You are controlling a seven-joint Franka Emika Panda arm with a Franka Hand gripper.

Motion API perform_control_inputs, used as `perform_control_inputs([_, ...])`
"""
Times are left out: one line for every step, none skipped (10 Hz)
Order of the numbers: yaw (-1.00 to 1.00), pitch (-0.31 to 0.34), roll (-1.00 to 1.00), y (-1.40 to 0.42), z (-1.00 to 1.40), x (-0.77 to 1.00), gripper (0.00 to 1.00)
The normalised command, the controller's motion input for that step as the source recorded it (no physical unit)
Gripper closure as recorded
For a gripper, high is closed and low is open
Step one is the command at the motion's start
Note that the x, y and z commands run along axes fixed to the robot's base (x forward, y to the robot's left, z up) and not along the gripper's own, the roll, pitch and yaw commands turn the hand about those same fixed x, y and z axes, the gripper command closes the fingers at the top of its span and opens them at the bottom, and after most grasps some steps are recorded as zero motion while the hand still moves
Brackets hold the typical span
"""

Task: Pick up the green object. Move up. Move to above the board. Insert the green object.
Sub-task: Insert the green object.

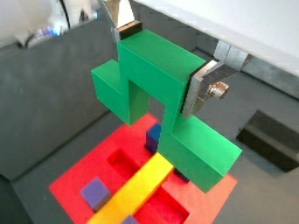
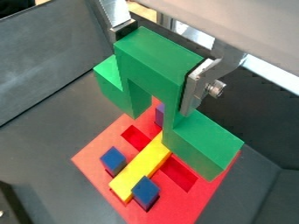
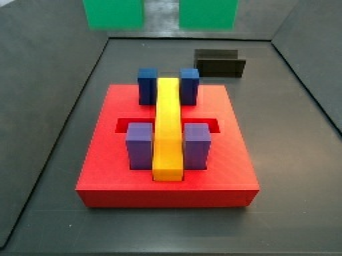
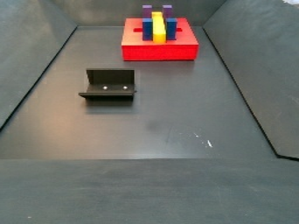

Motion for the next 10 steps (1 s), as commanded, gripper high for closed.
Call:
perform_control_inputs([0.1,-0.306,0.11,-0.27,-0.62,0.0,1.0])
perform_control_inputs([0.15,-0.321,0.12,-0.2,-0.57,0.0,1.0])
perform_control_inputs([0.16,-0.33,0.13,-0.16,-0.54,0.0,1.0])
perform_control_inputs([0.12,-0.251,0.25,-0.2,-0.49,0.01,1.0])
perform_control_inputs([0.05,-0.191,0.28,-0.25,-0.53,0.09,1.0])
perform_control_inputs([0.04,-0.227,0.24,-0.26,-0.53,0.14,1.0])
perform_control_inputs([0.01,-0.204,0.25,-0.23,-0.54,0.21,1.0])
perform_control_inputs([0.0,0.0,0.22,-0.07,-0.39,0.28,1.0])
perform_control_inputs([0.0,0.031,0.19,0.0,-0.44,0.32,1.0])
perform_control_inputs([0.0,0.059,0.16,0.0,-0.38,0.36,1.0])
